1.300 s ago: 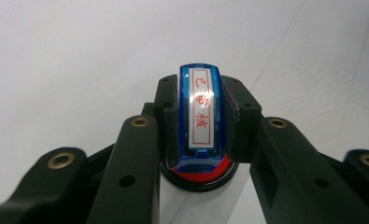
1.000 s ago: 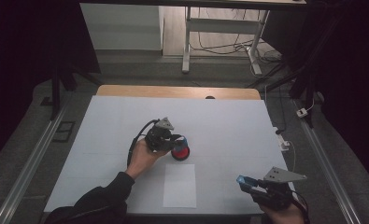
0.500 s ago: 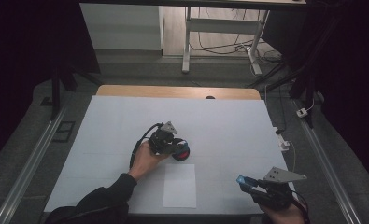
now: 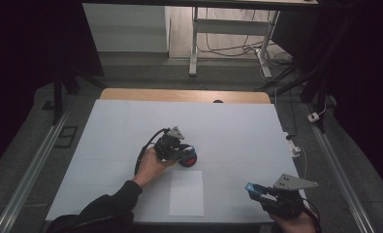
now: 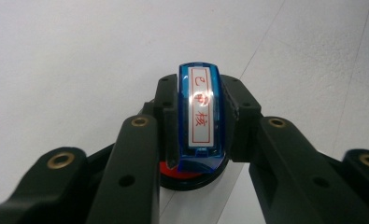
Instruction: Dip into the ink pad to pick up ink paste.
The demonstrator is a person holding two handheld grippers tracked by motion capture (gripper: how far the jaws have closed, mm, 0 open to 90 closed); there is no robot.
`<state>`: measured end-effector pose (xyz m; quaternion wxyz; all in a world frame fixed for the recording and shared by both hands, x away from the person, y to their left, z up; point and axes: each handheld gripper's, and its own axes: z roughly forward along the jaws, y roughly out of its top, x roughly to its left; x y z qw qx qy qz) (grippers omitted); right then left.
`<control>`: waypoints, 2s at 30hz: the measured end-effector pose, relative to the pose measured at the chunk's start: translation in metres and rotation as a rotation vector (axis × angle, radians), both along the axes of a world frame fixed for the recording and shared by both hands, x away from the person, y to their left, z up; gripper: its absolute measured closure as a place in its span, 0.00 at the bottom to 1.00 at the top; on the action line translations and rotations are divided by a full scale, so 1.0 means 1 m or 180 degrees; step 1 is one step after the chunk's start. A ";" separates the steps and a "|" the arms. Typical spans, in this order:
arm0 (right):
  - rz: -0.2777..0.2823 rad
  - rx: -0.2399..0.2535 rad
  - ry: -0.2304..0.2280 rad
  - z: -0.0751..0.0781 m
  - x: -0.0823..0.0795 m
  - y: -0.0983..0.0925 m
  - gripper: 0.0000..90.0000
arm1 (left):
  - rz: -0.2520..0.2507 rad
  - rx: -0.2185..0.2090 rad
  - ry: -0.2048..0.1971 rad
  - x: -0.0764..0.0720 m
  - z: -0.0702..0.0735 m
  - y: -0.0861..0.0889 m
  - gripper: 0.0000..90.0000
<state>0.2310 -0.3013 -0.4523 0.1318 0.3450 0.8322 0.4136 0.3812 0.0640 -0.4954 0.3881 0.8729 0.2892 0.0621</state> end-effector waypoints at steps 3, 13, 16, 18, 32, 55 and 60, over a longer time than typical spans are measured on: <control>-0.0009 -0.0020 0.0002 0.000 0.000 0.000 0.75 | -0.0002 0.0030 -0.0021 -0.001 0.000 -0.001 0.79; -0.0008 -0.0018 0.0006 0.000 0.000 0.000 0.75 | 0.0004 0.0239 -0.0226 -0.010 0.002 -0.010 0.79; -0.0010 -0.0017 0.0011 0.000 0.000 0.000 0.75 | 0.0012 0.0272 -0.0271 -0.012 0.002 -0.011 0.79; -0.0007 -0.0020 0.0011 0.000 0.000 0.000 0.75 | 0.0016 0.0308 -0.0311 -0.014 0.002 -0.013 0.79; 0.0000 -0.0021 0.0025 0.000 0.000 0.000 0.75 | 0.0013 0.0032 -0.0026 -0.002 -0.001 -0.002 0.79; 0.0005 -0.0008 0.0006 0.000 0.000 0.000 0.75 | -0.0069 0.0050 -0.0246 -0.008 0.014 -0.003 0.78; 0.0005 -0.0009 0.0000 0.000 0.000 0.000 0.75 | -0.0148 0.0051 -0.0244 -0.013 0.018 -0.003 0.78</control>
